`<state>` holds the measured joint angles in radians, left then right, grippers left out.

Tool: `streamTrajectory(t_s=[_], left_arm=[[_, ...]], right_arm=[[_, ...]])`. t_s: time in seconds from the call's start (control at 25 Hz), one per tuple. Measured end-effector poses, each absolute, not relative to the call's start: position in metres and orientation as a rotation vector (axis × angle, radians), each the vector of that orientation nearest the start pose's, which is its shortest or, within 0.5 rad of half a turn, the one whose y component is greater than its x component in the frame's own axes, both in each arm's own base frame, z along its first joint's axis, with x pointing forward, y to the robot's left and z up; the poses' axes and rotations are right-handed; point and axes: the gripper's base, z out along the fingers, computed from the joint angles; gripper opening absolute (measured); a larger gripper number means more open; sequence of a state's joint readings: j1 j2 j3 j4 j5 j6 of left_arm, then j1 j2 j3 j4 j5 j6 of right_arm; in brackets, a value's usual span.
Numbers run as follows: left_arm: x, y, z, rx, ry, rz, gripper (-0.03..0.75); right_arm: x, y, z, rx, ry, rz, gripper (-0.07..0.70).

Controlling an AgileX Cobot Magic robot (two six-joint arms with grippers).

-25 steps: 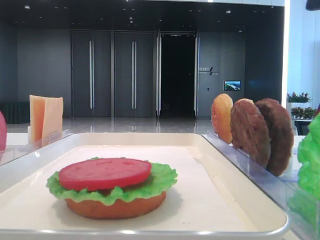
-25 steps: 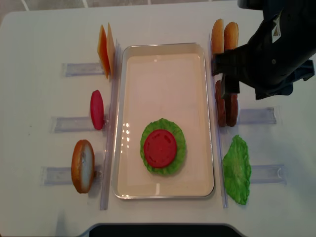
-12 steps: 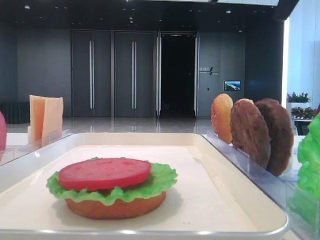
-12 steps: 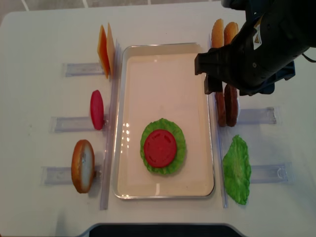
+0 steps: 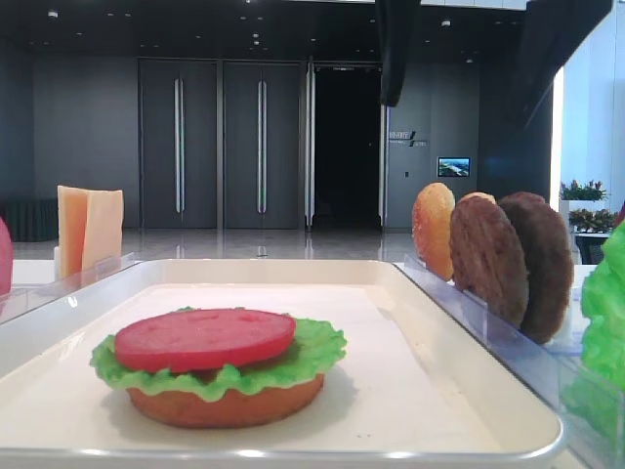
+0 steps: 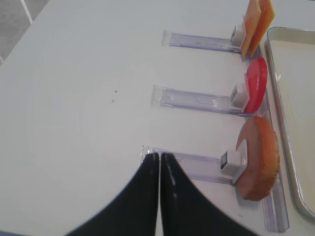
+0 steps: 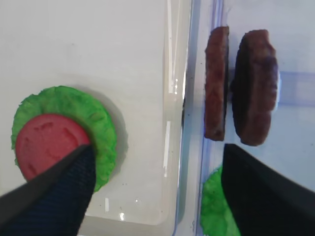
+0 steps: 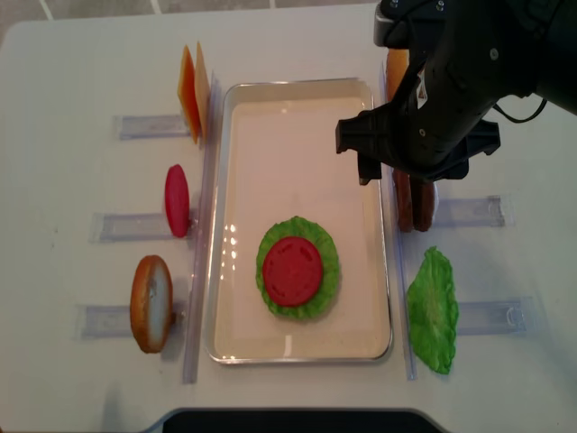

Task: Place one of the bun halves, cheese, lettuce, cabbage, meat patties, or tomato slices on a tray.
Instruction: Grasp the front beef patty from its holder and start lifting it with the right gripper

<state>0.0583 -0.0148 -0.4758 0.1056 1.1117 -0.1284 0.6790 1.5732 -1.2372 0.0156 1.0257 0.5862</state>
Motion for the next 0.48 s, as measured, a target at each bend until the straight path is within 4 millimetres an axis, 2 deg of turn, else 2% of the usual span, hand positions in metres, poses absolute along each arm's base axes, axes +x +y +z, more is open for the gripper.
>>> streamTrajectory(t_s=[0.48], left_arm=[[-0.007, 0.008, 0.267, -0.203, 2.091, 0.085, -0.001]], right_arm=[[0.26, 0.203, 0.255, -0.109, 2.904, 0.239, 0.535]])
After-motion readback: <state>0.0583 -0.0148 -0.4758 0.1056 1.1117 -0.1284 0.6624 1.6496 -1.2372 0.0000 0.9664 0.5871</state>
